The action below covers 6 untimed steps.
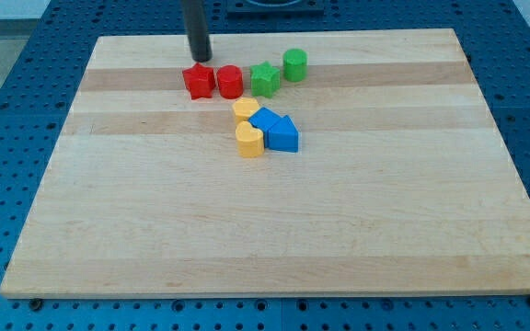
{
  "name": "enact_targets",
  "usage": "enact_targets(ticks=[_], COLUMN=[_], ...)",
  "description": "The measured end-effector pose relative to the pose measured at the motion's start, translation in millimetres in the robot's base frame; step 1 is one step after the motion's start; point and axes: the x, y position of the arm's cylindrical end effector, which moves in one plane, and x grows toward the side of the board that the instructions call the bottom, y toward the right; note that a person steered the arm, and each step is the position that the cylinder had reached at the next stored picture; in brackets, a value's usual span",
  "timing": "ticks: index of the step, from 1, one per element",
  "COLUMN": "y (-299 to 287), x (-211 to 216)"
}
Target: Push the green circle into the green star
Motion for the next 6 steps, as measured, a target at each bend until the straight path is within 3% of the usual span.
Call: enact_targets(ticks=[3, 6], y=[134.9, 148.1], x=[-3.2, 14.9])
